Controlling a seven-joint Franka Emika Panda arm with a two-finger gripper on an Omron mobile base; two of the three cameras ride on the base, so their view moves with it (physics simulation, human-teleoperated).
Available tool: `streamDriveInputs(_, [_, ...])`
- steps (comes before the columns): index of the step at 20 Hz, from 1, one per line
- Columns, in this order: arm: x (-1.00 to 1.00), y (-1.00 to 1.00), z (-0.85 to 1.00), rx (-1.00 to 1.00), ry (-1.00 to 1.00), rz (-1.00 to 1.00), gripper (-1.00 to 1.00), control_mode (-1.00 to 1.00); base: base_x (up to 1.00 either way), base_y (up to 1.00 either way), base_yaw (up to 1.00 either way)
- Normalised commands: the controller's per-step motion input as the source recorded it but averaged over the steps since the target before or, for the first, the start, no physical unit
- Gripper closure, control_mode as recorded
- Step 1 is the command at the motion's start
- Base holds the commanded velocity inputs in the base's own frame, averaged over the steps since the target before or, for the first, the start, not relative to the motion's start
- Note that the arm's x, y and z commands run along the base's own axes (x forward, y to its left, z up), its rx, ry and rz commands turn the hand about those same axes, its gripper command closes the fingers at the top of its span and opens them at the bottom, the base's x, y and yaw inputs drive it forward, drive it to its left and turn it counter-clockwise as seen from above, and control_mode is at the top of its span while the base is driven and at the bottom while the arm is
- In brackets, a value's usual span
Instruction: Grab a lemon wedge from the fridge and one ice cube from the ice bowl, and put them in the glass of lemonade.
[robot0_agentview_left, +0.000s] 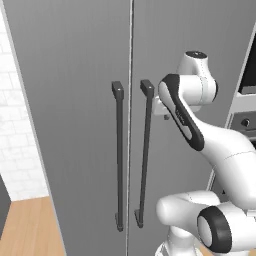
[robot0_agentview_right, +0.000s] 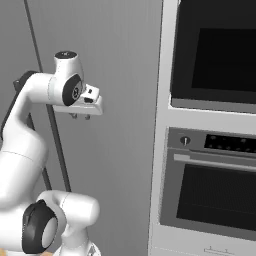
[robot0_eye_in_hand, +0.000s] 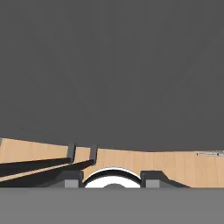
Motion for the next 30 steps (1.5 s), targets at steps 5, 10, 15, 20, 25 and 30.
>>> streamDriveInputs(5, [-0.21, 0.00, 0.00, 0.00, 0.00, 0.00, -1.00, -1.00, 0.00, 0.00, 0.00])
streamDriveInputs(10, [-0.59, 0.07, 0.00, 0.00, 0.00, 0.00, -1.00, -1.00, 0.00, 0.00, 0.00])
streamDriveInputs(15, [-0.39, 0.38, -0.01, 0.00, 0.02, -0.05, -1.00, -1.00, 0.00, 0.00, 0.00])
streamDriveInputs(20, [-0.02, 0.16, -0.01, 0.00, 0.00, -0.03, -1.00, 1.00, -0.08, 0.28, -0.05])
streamDriveInputs(25, [0.00, 0.00, 0.00, 0.00, 0.00, 0.00, -1.00, 1.00, -0.24, 0.45, -0.07])
streamDriveInputs(30, [0.00, 0.00, 0.00, 0.00, 0.00, 0.00, -1.00, 1.00, -0.38, 0.33, -0.09])
